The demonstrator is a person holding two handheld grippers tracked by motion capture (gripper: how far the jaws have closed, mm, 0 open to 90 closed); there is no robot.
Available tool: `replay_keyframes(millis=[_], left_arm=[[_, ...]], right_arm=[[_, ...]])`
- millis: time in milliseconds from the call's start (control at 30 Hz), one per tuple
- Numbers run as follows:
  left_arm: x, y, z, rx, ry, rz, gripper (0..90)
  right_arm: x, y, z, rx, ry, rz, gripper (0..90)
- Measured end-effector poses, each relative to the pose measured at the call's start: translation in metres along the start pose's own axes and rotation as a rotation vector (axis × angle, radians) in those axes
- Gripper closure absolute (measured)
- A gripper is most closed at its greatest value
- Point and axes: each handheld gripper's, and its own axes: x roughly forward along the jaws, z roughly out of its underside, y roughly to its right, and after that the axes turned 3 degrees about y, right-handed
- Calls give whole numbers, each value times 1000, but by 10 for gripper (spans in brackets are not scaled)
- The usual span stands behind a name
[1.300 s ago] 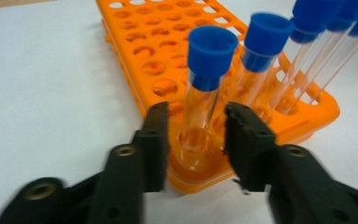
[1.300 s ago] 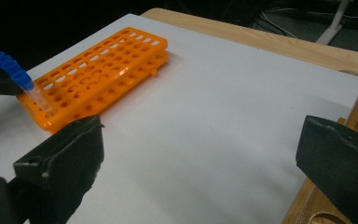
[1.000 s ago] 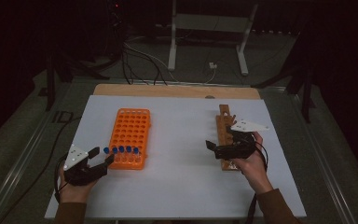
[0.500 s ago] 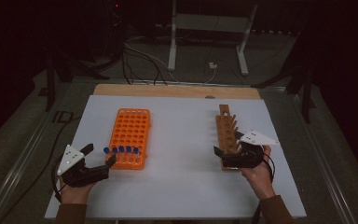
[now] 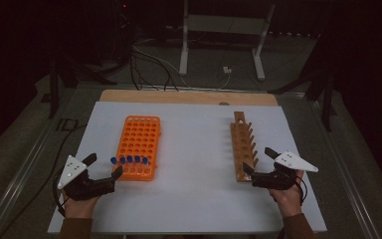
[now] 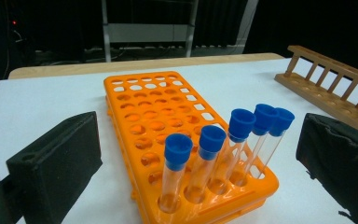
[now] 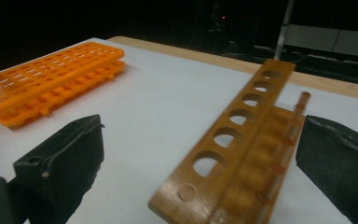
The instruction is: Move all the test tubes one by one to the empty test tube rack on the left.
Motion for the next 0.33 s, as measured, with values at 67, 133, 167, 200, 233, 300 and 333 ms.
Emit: replay_keyframes(millis=[67,133,167,200,233,300,333], left_arm=[[-1,0,0,0,2,2,6],[-1,-1,0,0,3,1,6],[-2,-2,0,-1,4,-1,6],[-2,-2,1,-4,6,-3,6],[-2,-2,1,-8,7,-5,7],[-2,-2,1,-5,5,-7,6],[-2,-2,1,-2,2,-9,6]], right_arm=[[-4,3,2,14,13,6,15],[-7,5,3,21,13,15,15],[-7,5,4,26,15,15,14],[-8,6,4,28,14,14,14],[-8,5,5,27,15,14,14],[-7,5,5,23,13,12,14],[-7,5,5,21,12,12,15]])
